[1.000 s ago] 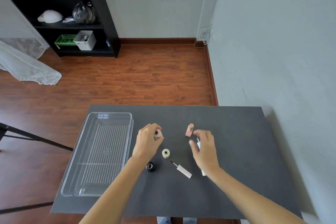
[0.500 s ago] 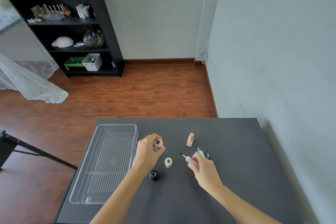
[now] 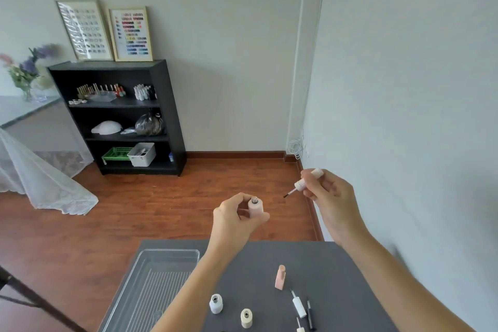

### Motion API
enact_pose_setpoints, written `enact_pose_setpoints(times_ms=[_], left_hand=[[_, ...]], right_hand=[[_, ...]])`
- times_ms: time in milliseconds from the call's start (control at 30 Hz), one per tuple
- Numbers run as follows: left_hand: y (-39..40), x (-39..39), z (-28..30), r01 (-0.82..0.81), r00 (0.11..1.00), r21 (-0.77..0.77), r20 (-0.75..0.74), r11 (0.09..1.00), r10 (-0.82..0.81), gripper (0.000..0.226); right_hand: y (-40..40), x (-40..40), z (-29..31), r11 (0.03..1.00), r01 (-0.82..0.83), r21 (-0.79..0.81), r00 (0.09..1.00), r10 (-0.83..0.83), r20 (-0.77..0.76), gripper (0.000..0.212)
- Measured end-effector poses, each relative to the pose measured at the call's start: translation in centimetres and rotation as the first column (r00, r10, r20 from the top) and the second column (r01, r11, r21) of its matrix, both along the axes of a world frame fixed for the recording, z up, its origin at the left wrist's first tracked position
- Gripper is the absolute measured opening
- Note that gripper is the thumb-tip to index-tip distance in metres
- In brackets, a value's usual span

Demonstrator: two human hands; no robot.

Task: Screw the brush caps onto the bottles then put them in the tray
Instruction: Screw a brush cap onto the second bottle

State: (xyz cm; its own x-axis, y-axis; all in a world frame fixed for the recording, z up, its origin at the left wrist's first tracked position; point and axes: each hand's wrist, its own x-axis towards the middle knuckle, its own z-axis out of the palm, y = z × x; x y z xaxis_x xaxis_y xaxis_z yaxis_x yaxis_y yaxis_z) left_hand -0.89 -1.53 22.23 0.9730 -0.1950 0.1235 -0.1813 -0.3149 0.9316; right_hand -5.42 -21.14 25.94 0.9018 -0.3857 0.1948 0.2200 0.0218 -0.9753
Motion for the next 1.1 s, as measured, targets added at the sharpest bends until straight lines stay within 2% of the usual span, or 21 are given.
enact_pose_setpoints(times_ms=[67,133,300,467,667,967,1033,1100], left_hand=[[-0.8,0.2,2.2,0.008,1.000,-0.055,0.018,0.998,-0.007,0.022],[-1.5,0.2,4.0,0.021,0.997,-0.098,0.070,0.995,-0.014,0.018],[-2.8,-0.2,7.5,0.009,0.981,-0.131,0.192,0.991,0.016,0.019],[-3.7,-0.4,9.4,0.006,0.970,-0.140,0.240,0.990,0.028,0.017],[-4.3,-0.8,10.2,0.005,0.971,-0.153,0.236,0.988,0.031,0.015],[-4.3,-0.9,10.8,0.011,0.969,-0.155,0.245,0.988,0.027,0.017],[-4.4,-0.9,11.0,0.009,0.968,-0.161,0.249,0.987,0.031,0.017],[-4.4,-0.9,11.1,0.009,0.969,-0.164,0.246,0.986,0.032,0.017]], right_hand=[[0.3,0.6,3.1,0.999,-0.021,-0.037,0.993,0.025,0.119,0.020],[0.4,1.0,5.9,0.997,-0.021,-0.068,0.977,0.035,0.209,0.004],[0.6,1.6,11.0,0.985,-0.010,-0.170,0.952,0.062,0.299,0.012],[0.4,2.1,13.0,0.958,0.001,-0.287,0.952,0.087,0.295,0.010],[0.1,2.4,13.4,0.936,-0.002,-0.352,0.957,0.104,0.272,0.010],[0.0,2.4,12.8,0.881,-0.143,-0.450,0.965,0.225,0.135,0.008],[0.1,2.5,12.7,0.869,-0.107,-0.483,0.975,0.188,0.122,0.014],[0.2,2.6,12.7,0.854,-0.046,-0.518,0.982,0.133,0.132,0.030]])
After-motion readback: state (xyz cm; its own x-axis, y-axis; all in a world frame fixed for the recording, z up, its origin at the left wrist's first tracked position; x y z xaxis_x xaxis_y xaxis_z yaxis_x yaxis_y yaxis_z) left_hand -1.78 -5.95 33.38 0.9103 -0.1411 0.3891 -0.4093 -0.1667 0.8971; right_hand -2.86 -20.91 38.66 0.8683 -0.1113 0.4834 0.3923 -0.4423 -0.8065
